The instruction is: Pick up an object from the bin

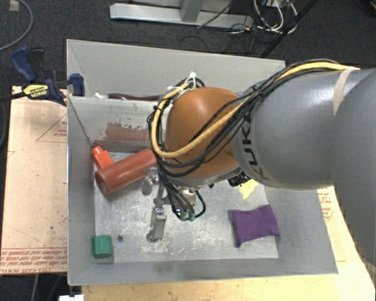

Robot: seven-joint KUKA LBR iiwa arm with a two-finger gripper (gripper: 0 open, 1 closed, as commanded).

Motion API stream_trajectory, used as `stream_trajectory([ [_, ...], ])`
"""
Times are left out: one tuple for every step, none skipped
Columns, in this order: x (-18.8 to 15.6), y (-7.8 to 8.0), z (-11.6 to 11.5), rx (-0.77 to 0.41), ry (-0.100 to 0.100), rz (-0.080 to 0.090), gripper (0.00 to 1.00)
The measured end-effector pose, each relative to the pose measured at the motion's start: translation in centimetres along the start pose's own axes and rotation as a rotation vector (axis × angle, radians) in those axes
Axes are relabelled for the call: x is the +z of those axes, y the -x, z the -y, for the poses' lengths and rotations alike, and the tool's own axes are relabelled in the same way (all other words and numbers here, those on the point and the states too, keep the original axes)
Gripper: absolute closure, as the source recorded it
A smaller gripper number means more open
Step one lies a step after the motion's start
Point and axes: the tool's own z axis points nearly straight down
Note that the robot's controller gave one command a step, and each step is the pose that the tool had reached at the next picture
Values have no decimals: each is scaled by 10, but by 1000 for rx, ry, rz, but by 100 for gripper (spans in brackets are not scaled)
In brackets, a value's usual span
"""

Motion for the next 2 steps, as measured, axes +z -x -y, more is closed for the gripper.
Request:
stream_trajectory([
  [9, 2, 15, -105, 3, 3, 0],
  [55, 2, 55, -264, 1, 3, 0],
])
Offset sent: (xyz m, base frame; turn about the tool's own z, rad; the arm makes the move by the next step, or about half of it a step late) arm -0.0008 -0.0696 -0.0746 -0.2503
